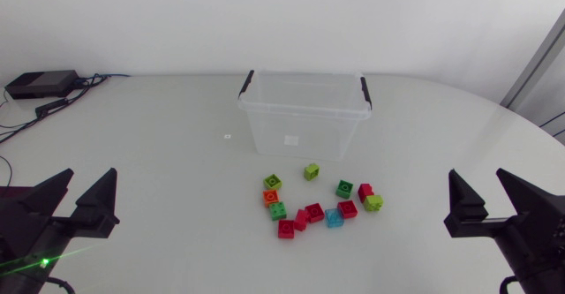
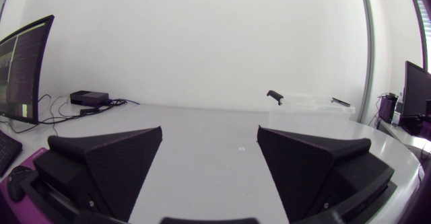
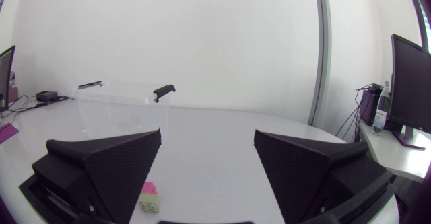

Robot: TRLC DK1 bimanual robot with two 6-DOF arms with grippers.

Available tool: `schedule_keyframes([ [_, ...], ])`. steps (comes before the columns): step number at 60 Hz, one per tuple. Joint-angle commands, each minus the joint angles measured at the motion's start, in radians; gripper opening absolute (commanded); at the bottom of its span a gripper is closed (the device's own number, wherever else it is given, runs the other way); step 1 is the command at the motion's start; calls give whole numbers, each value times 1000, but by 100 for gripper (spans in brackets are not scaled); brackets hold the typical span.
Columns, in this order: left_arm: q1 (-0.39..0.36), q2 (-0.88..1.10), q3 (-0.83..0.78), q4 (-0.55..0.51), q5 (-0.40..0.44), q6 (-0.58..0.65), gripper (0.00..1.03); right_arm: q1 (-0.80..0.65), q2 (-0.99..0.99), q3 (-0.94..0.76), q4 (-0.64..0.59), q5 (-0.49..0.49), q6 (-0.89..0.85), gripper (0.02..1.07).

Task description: Pick up the duplo bricks and place them in the container

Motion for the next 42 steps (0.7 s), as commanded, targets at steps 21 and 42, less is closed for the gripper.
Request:
schedule_keyframes([
  [21,-8,-9,-18,1,-1,8,99,5,-8,-24,9,-2,-4,102],
  [42,-48,-10,39,-11,0,-12,99,23,-11,-21,20,-2,-7,102],
])
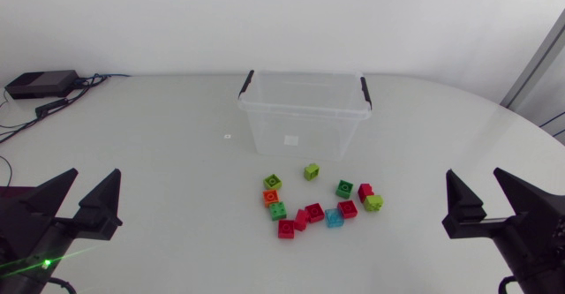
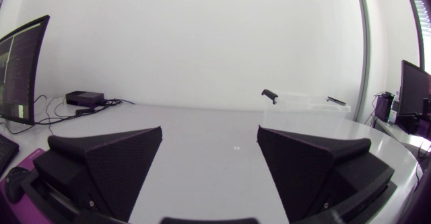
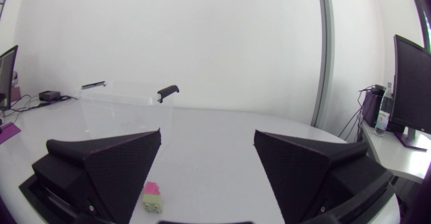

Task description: Pick up the duplo bricks and place them in the container

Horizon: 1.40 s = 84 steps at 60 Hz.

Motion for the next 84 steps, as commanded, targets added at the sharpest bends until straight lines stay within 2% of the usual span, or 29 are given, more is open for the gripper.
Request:
schedule_keyframes([
  [1,-18,-10,44,-7,0,-12,99,3,-8,-18,19,-1,-7,102],
  [7,-23,59,113,-4,0,-15,98,0,-7,-10,25,-1,-5,102],
  [14,-56,312,245,-1,0,-29,98,6,-7,-1,37,-1,-2,102],
  [21,-78,468,332,-4,0,-32,98,20,-1,28,37,2,-1,102],
  [29,-138,663,432,-21,2,-32,98,30,68,91,43,2,-1,102],
  [39,-216,953,582,-95,2,-18,97,32,200,180,47,2,-1,102],
  [43,-254,1077,659,-173,-20,11,98,43,246,205,47,4,-1,102],
  [47,-296,1226,753,-256,-24,117,98,49,303,232,45,6,-2,102],
  [50,-313,1317,796,-277,-24,232,98,49,342,248,43,6,-2,102],
  [55,-328,1436,862,-302,-21,261,98,49,417,281,33,6,-1,102],
  [60,-355,1564,943,-354,5,278,98,50,503,329,-4,4,8,102],
  [64,-375,1619,984,-365,42,284,97,52,555,363,-39,-5,24,102],
  [77,-428,1746,1113,-407,74,337,96,61,673,427,-133,-56,51,102],
  [84,-454,1832,1179,-412,80,358,96,133,766,508,-276,-28,22,102],
])
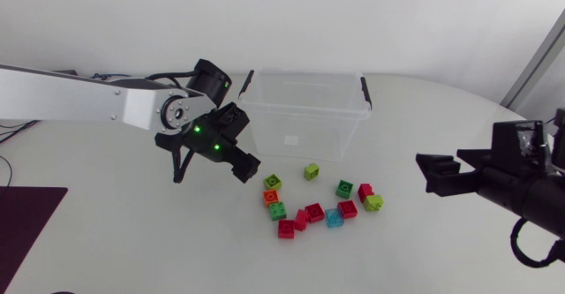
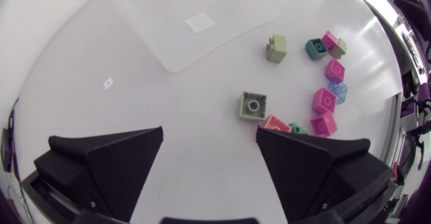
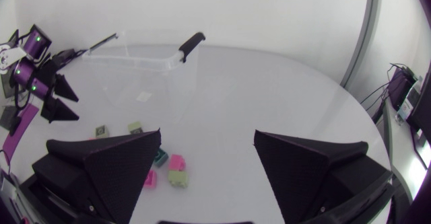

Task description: Pick up the duplo bricks and place them in the container

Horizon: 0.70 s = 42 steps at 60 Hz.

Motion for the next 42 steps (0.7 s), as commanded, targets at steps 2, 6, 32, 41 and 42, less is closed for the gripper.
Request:
schedule_keyframes([
  [2,-21,80,60,-15,7,34,96,54,84,74,-71,19,-7,102],
  [6,-28,109,83,-15,7,46,94,61,144,111,-117,11,-7,102],
  [32,-72,229,214,-56,29,91,91,61,355,165,-146,-185,-21,102],
  [41,-94,261,231,-68,29,98,91,62,386,161,-135,-186,-18,102],
  [42,-95,262,231,-68,29,100,91,62,389,160,-135,-185,-18,102],
])
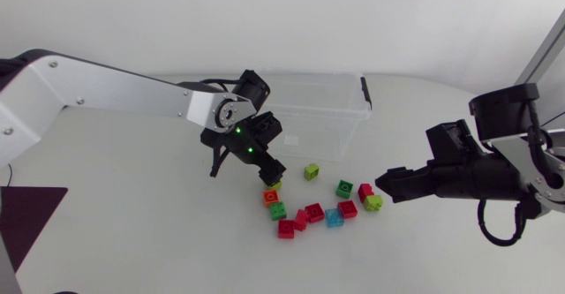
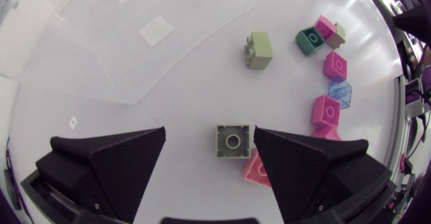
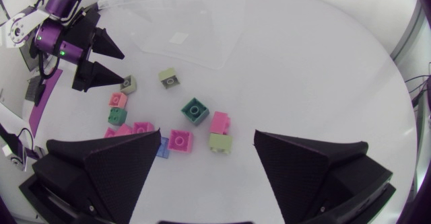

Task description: Pick up the duplo bricks and place them in the container

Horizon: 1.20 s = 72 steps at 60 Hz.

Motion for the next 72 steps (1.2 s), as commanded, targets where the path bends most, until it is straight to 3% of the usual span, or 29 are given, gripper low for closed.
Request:
schedule_keyframes([
  [1,-15,38,24,-18,7,24,91,7,18,10,11,-4,-11,102],
  [18,-16,91,27,-23,7,40,81,13,63,-18,37,-3,-14,102],
  [27,-16,115,26,-27,7,43,61,31,121,-18,54,27,-9,102],
  [40,-8,112,10,-50,48,66,42,88,193,-15,68,91,31,101],
  [47,7,84,-5,-62,76,82,39,105,236,-10,68,134,46,93],
  [56,33,-12,-39,-62,108,95,38,105,311,-4,77,172,49,92],
  [62,44,-92,-65,-62,122,96,38,102,336,-4,107,177,48,84],
  [69,68,-209,-86,-61,145,96,38,106,362,1,124,188,48,84],
  [72,85,-258,-85,-61,163,95,38,111,380,1,143,198,48,78],
])
